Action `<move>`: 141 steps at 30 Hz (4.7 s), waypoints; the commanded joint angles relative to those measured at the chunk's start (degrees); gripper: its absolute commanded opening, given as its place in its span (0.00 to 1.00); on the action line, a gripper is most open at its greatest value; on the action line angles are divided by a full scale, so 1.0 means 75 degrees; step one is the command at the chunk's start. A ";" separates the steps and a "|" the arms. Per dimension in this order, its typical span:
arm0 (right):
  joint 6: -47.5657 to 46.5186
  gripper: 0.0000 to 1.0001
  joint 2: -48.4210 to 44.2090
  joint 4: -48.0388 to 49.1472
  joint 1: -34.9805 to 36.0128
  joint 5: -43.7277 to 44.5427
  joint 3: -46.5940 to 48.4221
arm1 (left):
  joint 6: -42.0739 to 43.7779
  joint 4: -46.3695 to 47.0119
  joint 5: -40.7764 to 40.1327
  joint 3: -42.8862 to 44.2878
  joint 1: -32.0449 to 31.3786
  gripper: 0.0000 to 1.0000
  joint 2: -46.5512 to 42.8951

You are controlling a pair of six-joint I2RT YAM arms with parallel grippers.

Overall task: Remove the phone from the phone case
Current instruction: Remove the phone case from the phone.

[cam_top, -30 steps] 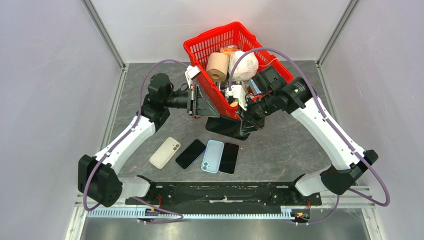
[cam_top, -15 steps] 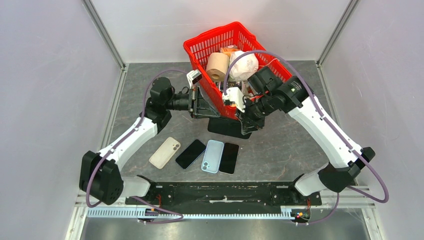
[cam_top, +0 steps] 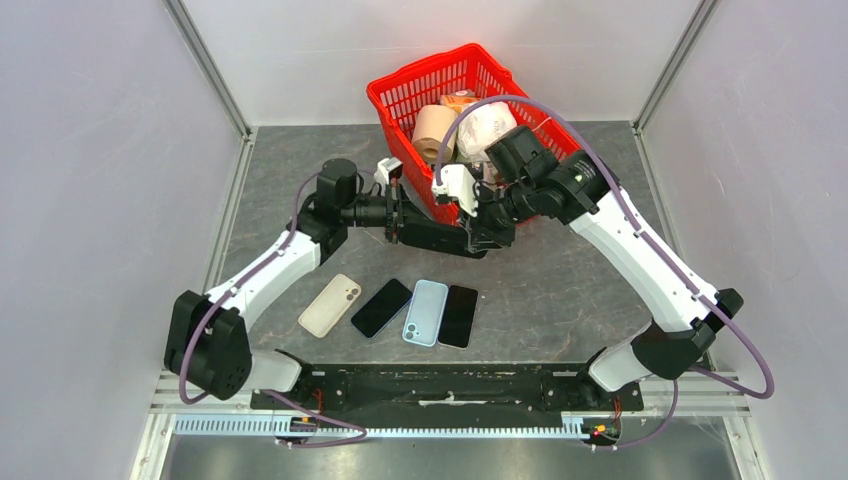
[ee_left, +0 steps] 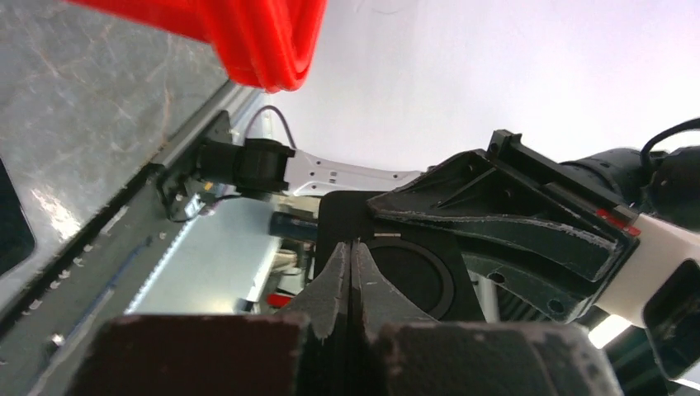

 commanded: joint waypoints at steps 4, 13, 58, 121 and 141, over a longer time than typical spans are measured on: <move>0.0071 0.00 -0.0255 0.0879 -0.0199 -0.0907 0.0116 | 0.4037 -0.2852 0.0241 0.2315 0.0173 0.02 -0.0083; 0.0203 0.00 -0.0448 0.0510 -0.0998 -0.2483 0.0152 | 1.0674 -0.7111 -0.0046 0.4275 0.0917 0.52 -0.0370; 0.0306 0.00 -0.0246 0.0228 -0.1617 -0.4484 -0.0219 | 1.6135 -0.9183 0.0536 0.4314 -0.0932 0.02 -0.0625; 0.0284 0.00 -0.0821 0.0676 -0.0735 -0.2966 -0.0374 | 1.3472 -0.9020 -0.0743 0.6396 -0.1454 0.86 0.0537; 0.1506 0.65 -0.0974 0.1641 -0.1316 -0.2629 -0.0377 | 1.2630 -0.7844 0.0186 0.5564 -0.0656 0.02 0.0337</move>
